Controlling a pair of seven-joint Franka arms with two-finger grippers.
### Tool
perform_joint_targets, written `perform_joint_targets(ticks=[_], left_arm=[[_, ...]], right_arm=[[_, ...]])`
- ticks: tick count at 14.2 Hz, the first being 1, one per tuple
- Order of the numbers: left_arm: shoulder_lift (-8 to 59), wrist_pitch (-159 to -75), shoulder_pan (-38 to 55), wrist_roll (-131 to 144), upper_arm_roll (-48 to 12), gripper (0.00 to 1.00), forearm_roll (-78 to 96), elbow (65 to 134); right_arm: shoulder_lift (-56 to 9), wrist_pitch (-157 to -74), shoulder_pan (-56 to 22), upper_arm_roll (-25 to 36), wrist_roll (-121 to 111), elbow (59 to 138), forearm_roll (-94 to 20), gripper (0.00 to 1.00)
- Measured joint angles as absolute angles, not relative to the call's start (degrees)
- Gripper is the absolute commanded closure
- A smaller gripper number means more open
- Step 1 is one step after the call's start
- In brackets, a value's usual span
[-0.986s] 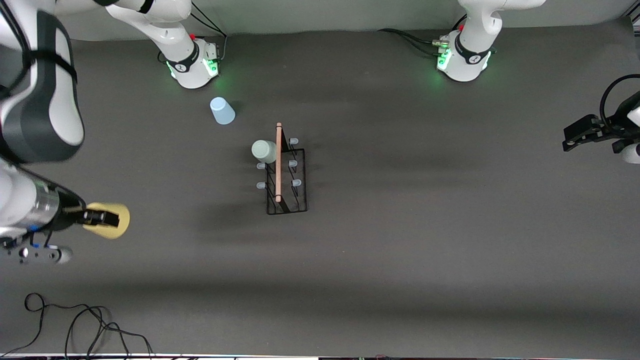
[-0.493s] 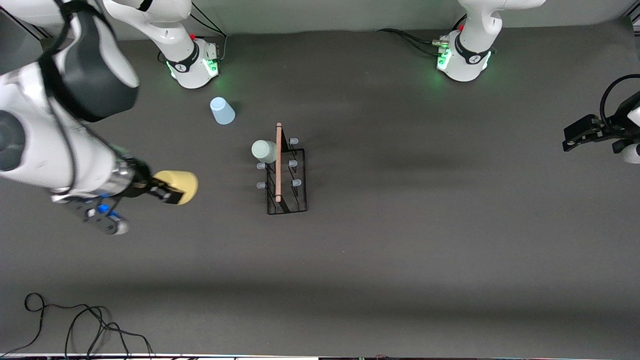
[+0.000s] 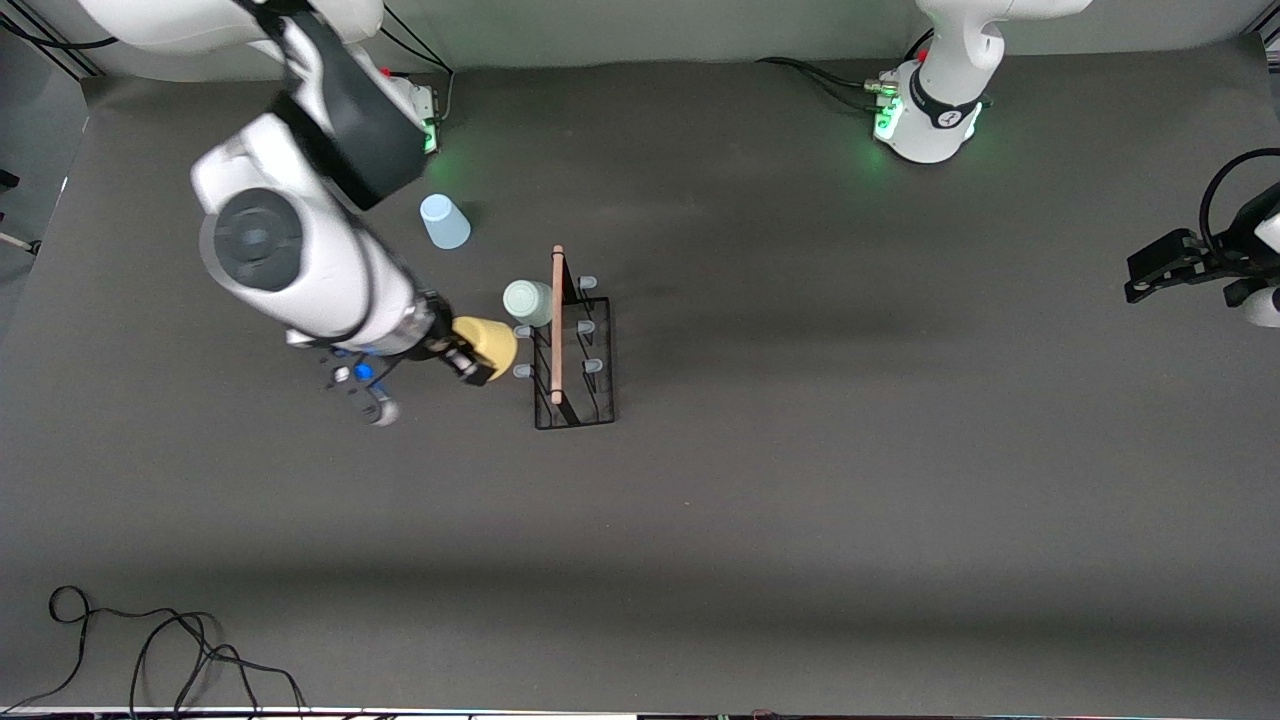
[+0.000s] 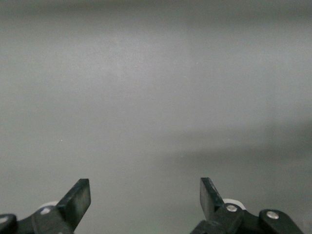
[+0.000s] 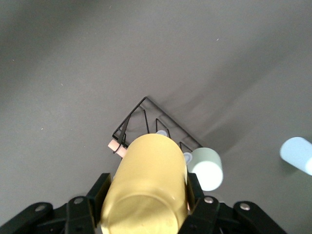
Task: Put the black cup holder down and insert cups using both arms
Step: 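Carry the yellow cup with the right gripper onto a holder peg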
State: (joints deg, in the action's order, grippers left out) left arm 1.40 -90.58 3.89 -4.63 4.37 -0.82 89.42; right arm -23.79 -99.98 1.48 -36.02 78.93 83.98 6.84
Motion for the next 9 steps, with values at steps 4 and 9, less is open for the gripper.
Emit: perform_joint_targets(ticks=[4,9], left_arm=[[1.4,-90.6,3.9,-4.6,4.4,0.0,-0.8,89.5],[1.4,-90.6,3.9,-4.6,4.4,0.0,-0.7,89.5]], right_arm=[[-17.9,-115.0,1.4,-36.3,82.2,101.0,7.2,1.0],[-16.6,-123.0,2.2,-35.9,82.7,108.0,8.6,1.0]])
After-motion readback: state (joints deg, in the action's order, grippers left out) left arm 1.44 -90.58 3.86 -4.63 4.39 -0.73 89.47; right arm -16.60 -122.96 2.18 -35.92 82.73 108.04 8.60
